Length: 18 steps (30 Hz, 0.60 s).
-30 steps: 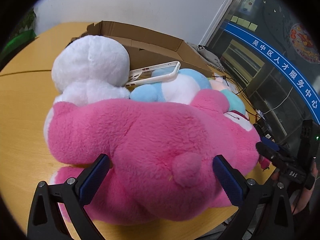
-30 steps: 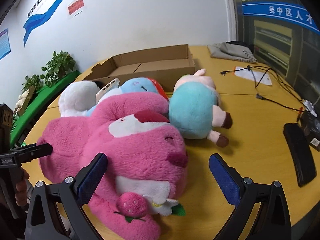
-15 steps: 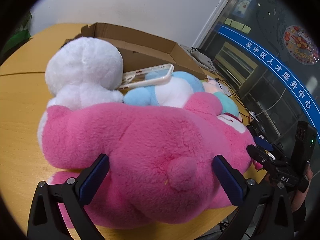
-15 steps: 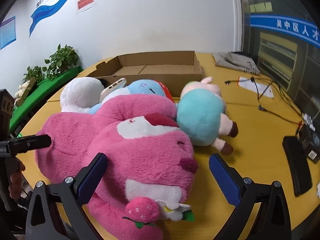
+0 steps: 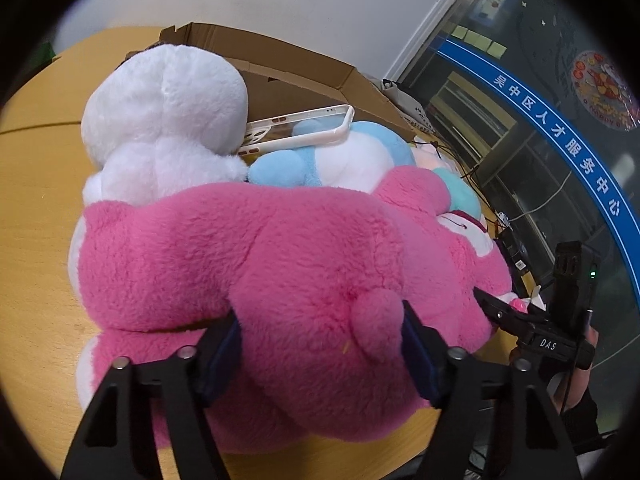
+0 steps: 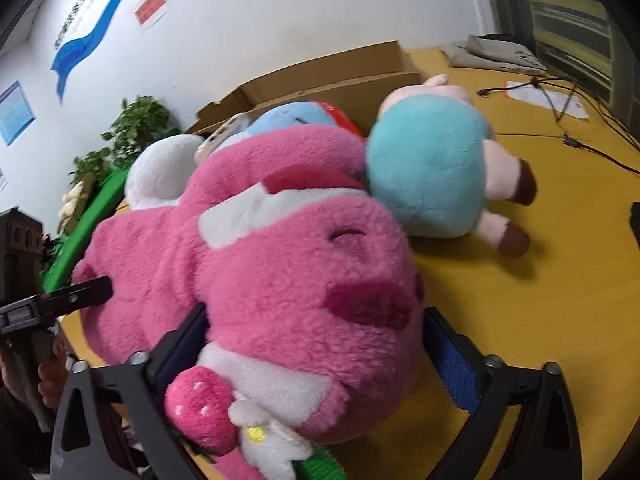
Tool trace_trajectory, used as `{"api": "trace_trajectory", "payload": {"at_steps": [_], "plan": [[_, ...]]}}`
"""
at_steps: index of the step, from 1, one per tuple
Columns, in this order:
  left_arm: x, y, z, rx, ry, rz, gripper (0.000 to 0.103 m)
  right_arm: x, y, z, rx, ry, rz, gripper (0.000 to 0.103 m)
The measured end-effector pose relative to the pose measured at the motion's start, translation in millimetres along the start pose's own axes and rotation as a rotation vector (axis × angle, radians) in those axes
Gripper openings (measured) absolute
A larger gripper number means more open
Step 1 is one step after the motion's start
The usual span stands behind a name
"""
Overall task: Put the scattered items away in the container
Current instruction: 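Grasp the pink bear with both grippers and lift it over the box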
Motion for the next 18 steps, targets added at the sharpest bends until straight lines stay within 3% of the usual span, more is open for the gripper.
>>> {"api": "trace_trajectory", "payload": {"at_steps": [4, 8, 14, 18], "plan": [[1.3, -2.4, -9.7, 0.021, -0.019, 0.007, 0.048, 4.3, 15.0, -11.2, 0.02, -0.034, -0.039, 0.075], [2.7, -9.2, -20.0, 0.017, -0.024, 0.028, 0.042, 8.1, 27.4, -27.7, 0.023, -0.062, -0.047, 0.065], [-19.5, -30.1, -69.7, 0.038, -0.134, 0.079, 0.041, -4.3, 53.7, -69.4, 0.023, -0.179, -0.089, 0.061], [-71.3, -56.9, -114.6, 0.029, -0.255, 0.181, 0.041, -54.1, 76.4, -103.2, 0.015, -0.325, -0.127, 0.061]]}}
Point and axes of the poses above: each gripper's, at about its wrist camera, not at the fingertips, and z roughly the way its jaws point, y to its left, x to its underside, the point moved 5 cm from there along z, roughly the way its jaws point, and after that the axes turned 4 degrees about x, right-handed, at the moved point
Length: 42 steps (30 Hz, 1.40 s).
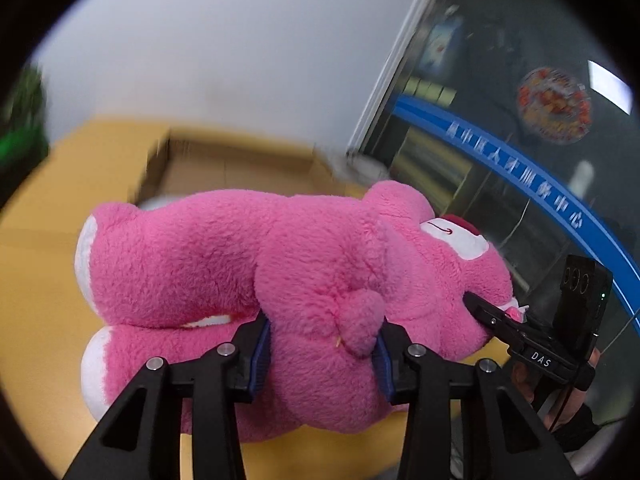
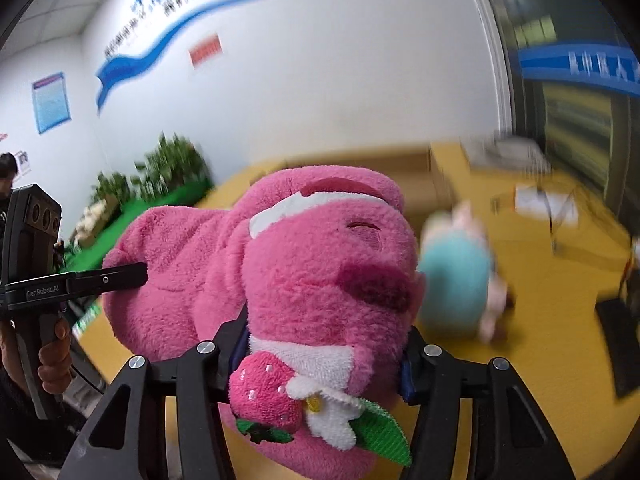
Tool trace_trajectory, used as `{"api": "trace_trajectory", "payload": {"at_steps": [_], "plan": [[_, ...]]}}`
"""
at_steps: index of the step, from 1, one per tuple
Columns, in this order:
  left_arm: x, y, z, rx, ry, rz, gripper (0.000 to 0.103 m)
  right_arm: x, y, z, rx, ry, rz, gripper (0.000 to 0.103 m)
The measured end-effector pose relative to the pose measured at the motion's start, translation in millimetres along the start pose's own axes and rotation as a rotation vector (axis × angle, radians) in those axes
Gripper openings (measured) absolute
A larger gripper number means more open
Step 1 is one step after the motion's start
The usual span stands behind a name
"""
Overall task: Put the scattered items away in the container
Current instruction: 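Grasp the pink bear with both grippers and lift it over the box, then lower the pink bear into the box and open both grippers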
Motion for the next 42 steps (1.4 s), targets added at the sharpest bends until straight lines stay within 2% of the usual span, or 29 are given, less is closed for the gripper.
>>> {"api": "trace_trajectory", "payload": {"at_steps": [4, 8, 13, 17, 21, 26, 27, 29, 31, 33, 37, 40, 42], "plan": [[-80.2, -3.4, -6.8, -0.013, -0.08, 0.101, 0.041, -84.3, 10.2, 2.6, 0.002, -0.157, -0.055, 0.061], [-157.7, 19.6, 25.0, -0.017, -0.078, 0.119, 0.041, -155.0, 7.7, 36.4, 0.017, -0.218, -0.078, 0.061], [-235.1, 61.3, 105.7, -0.027, -0.015, 0.088, 0.041, -230.5, -22.9, 122.4, 0.043, -0.181, -0.04, 0.061], [-266.0, 91.4, 185.9, -0.05, 0.064, 0.058, 0.041, -260.9, -64.2, 202.0, 0.076, -0.106, 0.023, 0.061], [-273.9, 133.2, 276.3, -0.048, 0.169, -0.013, 0.041, -265.5, -106.6, 283.1, 0.117, -0.022, 0.075, 0.061], [-250.7, 188.2, 386.8, -0.067, 0.318, -0.133, 0.041, -238.2, -157.3, 378.9, 0.167, 0.114, 0.145, 0.062], [-242.0, 199.1, 404.3, -0.08, 0.351, -0.154, 0.041, -230.7, -165.1, 393.4, 0.177, 0.138, 0.153, 0.064], [-225.3, 216.5, 429.4, -0.107, 0.398, -0.185, 0.04, -212.0, -181.5, 415.0, 0.199, 0.199, 0.187, 0.077], [-219.3, 218.9, 435.7, -0.069, 0.398, -0.203, 0.039, -195.2, -193.4, 422.3, 0.236, 0.246, 0.215, 0.084], [-225.0, 215.5, 430.7, -0.075, 0.375, -0.184, 0.042, -189.2, -200.3, 418.8, 0.261, 0.246, 0.201, 0.087], [-246.3, 207.8, 413.6, -0.091, 0.313, -0.149, 0.049, -196.7, -194.5, 403.0, 0.26, 0.212, 0.158, 0.088], [-251.8, 201.8, 392.4, -0.094, 0.279, -0.131, 0.058, -205.9, -185.0, 392.9, 0.248, 0.186, 0.125, 0.096], [-252.1, 199.9, 379.8, -0.115, 0.274, -0.124, 0.062, -206.5, -178.0, 394.3, 0.258, 0.204, 0.08, 0.098]]}}
Point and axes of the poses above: each gripper's, at about its wrist camera, not at the fingertips, and z roughly the way its jaws point, y to its left, x to its underside, the point moved 5 cm from there along z, roughly the way its jaws point, and after that the axes turned 4 degrees about x, right-handed, at the moved point
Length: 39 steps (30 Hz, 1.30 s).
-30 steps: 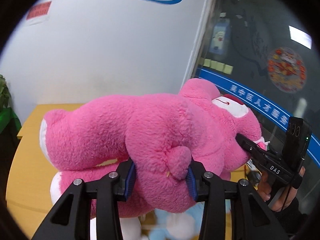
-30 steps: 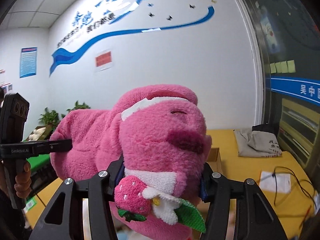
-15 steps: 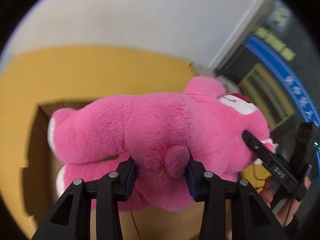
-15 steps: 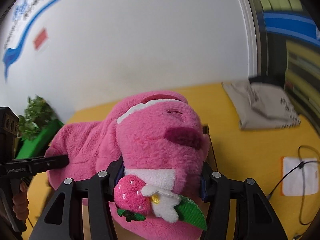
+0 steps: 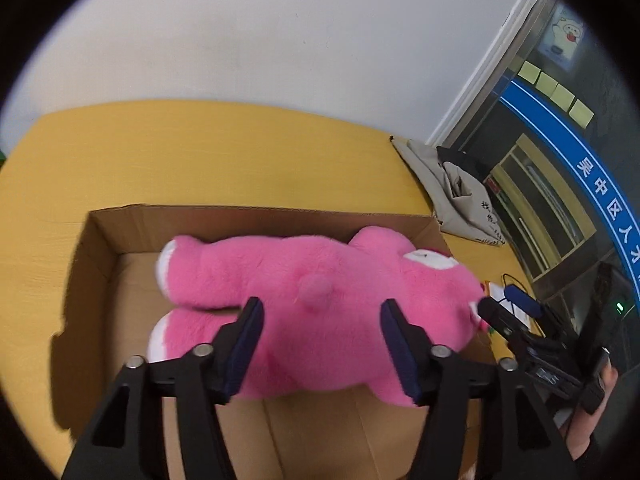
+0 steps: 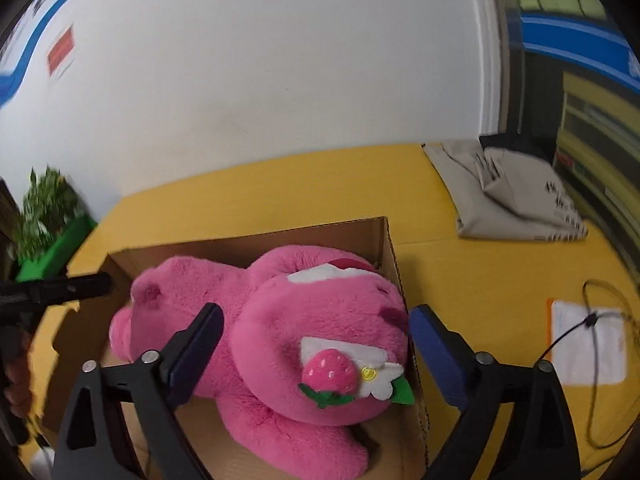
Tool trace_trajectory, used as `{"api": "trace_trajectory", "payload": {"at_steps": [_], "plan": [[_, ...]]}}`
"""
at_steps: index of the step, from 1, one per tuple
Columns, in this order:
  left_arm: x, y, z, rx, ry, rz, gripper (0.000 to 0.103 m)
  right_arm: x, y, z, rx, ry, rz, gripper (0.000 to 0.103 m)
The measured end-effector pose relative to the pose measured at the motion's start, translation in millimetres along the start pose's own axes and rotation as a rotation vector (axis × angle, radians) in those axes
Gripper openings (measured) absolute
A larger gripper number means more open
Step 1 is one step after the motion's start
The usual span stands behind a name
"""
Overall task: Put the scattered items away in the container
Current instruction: 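Lower the pink bear into the box and open both grippers, then move both grippers to the white panda plush beside the box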
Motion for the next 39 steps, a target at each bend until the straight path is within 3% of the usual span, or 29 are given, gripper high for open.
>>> {"api": "trace_trajectory", "payload": {"at_steps": [4, 6, 9, 17, 27, 39], "plan": [[19.8, -5.8, -35.7, -0.036, -0.031, 0.05, 0.062, 7.0, 6.3, -6.0, 0.002, 0.014, 0.003, 0.098], [33.1, -14.3, -61.4, -0.077, -0.072, 0.084, 0.063, 14.9, 18.2, -30.1, 0.005, -0.021, -0.06, 0.099], [61.3, -28.9, -106.5, -0.146, -0.146, 0.146, 0.081, 27.3, 33.3, -75.6, -0.011, -0.083, -0.131, 0.103], [133.2, -68.6, -183.7, -0.185, -0.272, 0.178, 0.081, 68.1, 51.0, -185.0, 0.067, -0.187, -0.17, 0.103], [174.1, -91.3, -201.0, -0.159, -0.265, 0.185, 0.081, 108.3, 67.7, -234.0, 0.066, -0.198, -0.182, 0.103], [191.2, -104.8, -204.7, -0.13, -0.267, 0.185, 0.081, 119.8, 62.9, -253.1, 0.092, -0.216, -0.178, 0.103]]}}
Point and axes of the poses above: each gripper's, at about its wrist camera, not at the fingertips, and z roughly the way its jaws point, y to its left, x to its underside, the point moved 5 cm from there along z, roughly the way its jaws point, and after that the axes turned 4 degrees about x, right-handed, at the moved point
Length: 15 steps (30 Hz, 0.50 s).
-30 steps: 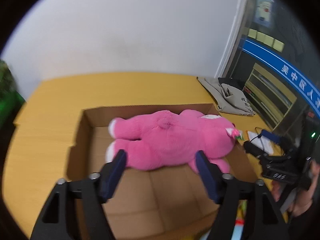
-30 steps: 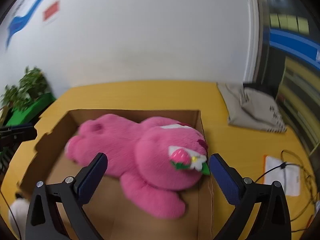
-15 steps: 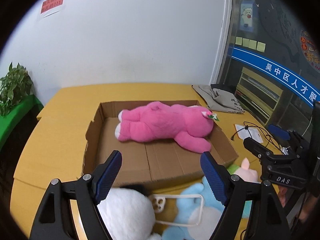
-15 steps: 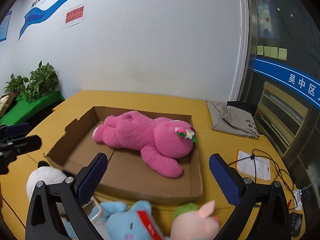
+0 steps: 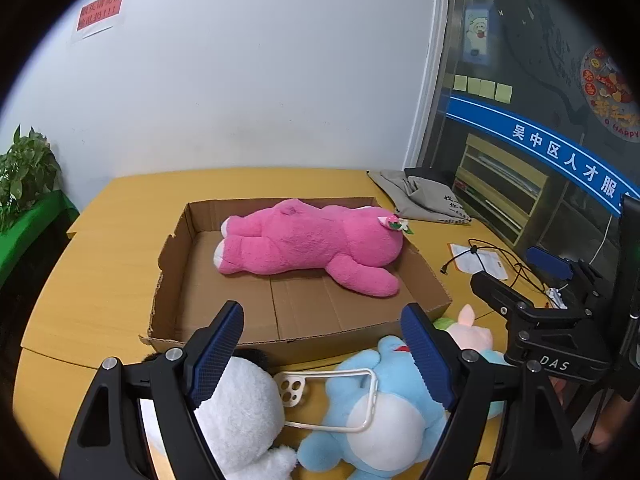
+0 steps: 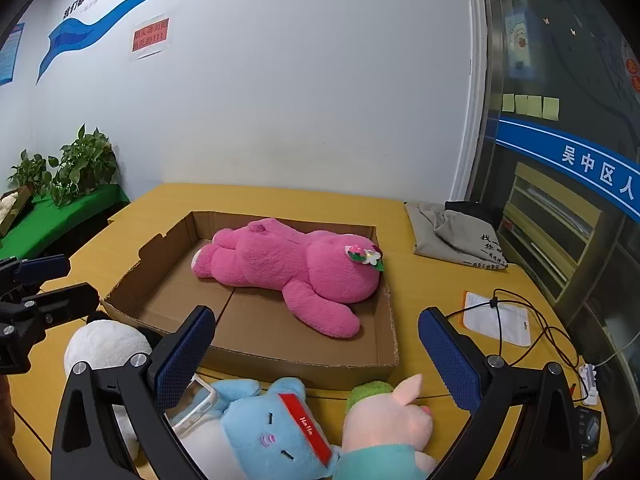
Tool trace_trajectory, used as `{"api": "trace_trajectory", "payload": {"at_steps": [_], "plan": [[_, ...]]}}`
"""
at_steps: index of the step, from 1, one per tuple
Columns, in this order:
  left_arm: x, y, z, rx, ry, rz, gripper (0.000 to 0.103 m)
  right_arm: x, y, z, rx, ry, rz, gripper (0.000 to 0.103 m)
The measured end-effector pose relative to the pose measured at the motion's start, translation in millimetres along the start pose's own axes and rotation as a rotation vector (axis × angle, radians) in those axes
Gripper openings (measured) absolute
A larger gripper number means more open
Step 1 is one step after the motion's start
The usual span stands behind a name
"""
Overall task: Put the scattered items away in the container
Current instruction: 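Move both grippers to the white panda plush beside the box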
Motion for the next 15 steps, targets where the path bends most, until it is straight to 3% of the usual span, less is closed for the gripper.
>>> {"api": "trace_trajectory", "payload": {"at_steps": [15], "plan": [[5.2, 11.4, 0.9, 0.019, 0.008, -0.015, 0.081, 3.0, 2.6, 5.3, 0.011, 0.011, 0.007, 0.103]]}}
Point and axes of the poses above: each gripper's, at about its wrist camera, not at the fingertips, and z roughly the way its jaws point, y to its left, x to its underside, the point moved 5 cm from there along z, roughly the way its jaws point, and after that the axes turned 4 degrees about x, right-handed, at the moved point
